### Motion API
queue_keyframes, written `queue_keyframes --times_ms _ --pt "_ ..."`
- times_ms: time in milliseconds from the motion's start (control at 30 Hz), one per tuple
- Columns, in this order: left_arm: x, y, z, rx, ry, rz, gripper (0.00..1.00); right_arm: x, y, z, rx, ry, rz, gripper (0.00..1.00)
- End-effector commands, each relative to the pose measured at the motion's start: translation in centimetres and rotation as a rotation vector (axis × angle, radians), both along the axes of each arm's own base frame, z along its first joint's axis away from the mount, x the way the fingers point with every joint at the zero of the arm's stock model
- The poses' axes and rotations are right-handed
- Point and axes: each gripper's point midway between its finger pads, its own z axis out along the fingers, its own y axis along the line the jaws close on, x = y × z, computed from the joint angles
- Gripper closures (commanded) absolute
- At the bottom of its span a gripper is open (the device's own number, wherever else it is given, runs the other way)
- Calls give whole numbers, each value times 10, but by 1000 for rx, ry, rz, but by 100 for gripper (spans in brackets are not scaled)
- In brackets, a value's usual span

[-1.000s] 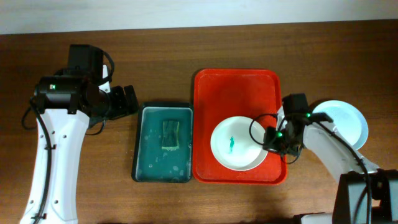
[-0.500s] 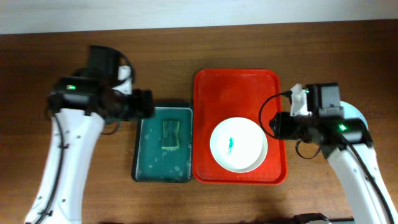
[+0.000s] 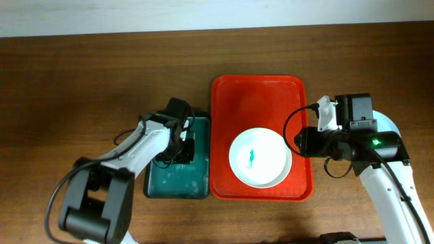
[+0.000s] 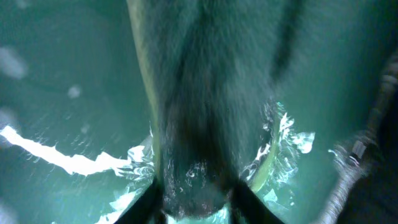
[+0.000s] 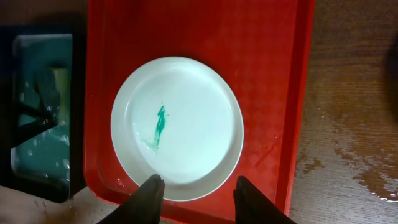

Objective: Clean dirty plates on tray and stack at the side
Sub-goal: 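Grasp the sponge from the water tray with the left gripper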

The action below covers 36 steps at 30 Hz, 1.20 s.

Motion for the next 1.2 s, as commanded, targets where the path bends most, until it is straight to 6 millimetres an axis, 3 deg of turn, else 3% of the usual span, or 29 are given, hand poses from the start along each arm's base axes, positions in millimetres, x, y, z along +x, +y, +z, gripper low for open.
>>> queue_keyframes --times_ms 0,133,233,267,300,367,533,633,733,833,933,1000,1067,1167 --pt "-5 8 -23 56 45 -1 100 1 2 1 4 -2 7 61" --pt "-6 7 -12 62 70 -1 100 -1 2 1 4 5 7 61" --pt "4 4 15 65 80 -9 100 -1 2 1 3 7 7 61" --pt "10 2 23 62 69 -21 88 -1 2 0 3 8 7 61" --pt "18 -1 33 54 47 -36 62 -1 2 0 3 8 8 61" --pt "31 -3 43 60 4 -39 39 -1 2 0 3 8 8 61" --pt "45 10 22 136 -77 -34 45 -2 2 0 3 9 7 61" --pt "45 10 -8 130 -97 -34 64 -2 2 0 3 10 7 61" --pt "51 11 -18 139 -120 -32 100 -2 2 0 4 12 7 61" --pt "54 9 -7 136 -117 -32 100 -4 1 -1 3 20 8 62" --pt "55 7 21 144 -74 -36 61 -5 1 -1 3 23 8 62" --pt "52 8 35 151 -44 -38 48 -5 1 -1 2 26 8 62" --pt "47 10 40 161 -16 -40 43 -6 1 -2 2 29 8 62" --pt "29 6 33 126 53 -42 51 -7 1 -2 2 31 7 62"
